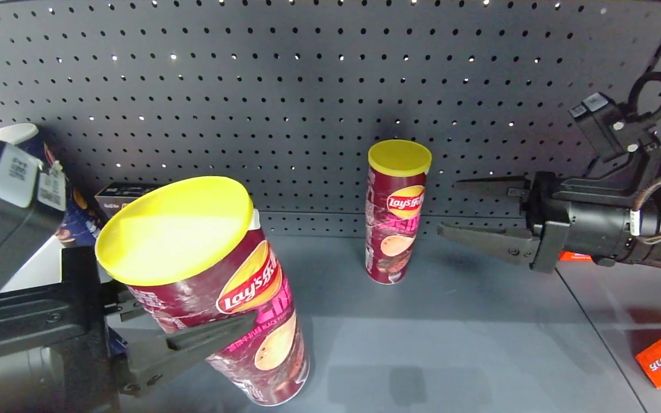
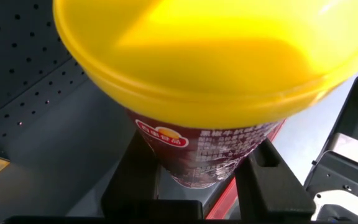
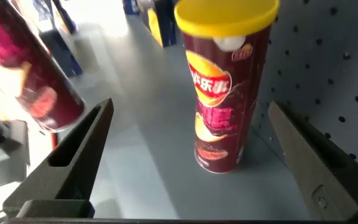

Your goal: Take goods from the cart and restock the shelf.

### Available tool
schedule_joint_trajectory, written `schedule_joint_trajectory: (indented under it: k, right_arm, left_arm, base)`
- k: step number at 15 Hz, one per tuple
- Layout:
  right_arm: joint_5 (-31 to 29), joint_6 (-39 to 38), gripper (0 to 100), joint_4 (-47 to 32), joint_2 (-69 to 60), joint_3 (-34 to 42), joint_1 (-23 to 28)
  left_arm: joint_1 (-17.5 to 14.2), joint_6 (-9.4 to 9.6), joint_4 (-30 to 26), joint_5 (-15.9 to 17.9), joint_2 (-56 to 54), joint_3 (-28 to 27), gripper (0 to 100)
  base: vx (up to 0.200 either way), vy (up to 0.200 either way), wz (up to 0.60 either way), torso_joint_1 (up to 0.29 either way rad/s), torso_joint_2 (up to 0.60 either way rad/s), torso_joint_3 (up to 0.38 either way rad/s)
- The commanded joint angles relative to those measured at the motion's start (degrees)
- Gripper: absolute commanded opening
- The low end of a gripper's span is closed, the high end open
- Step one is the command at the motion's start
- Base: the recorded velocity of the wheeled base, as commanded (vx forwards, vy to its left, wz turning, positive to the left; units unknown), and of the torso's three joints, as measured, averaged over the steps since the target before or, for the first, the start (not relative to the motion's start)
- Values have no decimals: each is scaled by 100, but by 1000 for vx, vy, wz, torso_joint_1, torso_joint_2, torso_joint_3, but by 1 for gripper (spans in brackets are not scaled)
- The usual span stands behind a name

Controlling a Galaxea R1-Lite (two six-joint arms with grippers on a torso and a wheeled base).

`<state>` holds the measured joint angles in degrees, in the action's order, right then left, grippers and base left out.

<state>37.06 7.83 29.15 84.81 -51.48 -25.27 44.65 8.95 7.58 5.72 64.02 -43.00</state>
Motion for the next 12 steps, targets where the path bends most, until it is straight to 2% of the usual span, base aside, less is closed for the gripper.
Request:
schedule_joint_trajectory:
  k: [1, 5, 12]
  right_arm:
    - [-6, 114, 100, 3, 203, 6, 22]
    - [12, 509, 100, 135, 396, 15, 31]
    - [-6, 694, 100, 443, 791, 50, -4]
  left_arm:
    - [-1, 2, 6, 0, -22, 55, 0]
    - [-1, 2, 15, 0, -48, 116, 0]
    - [-9, 2, 15, 0, -48, 98, 0]
  base:
    - [0, 0, 0, 0, 0, 0]
    - [0, 0, 0, 0, 0, 0]
    - [0, 0, 0, 0, 0, 0]
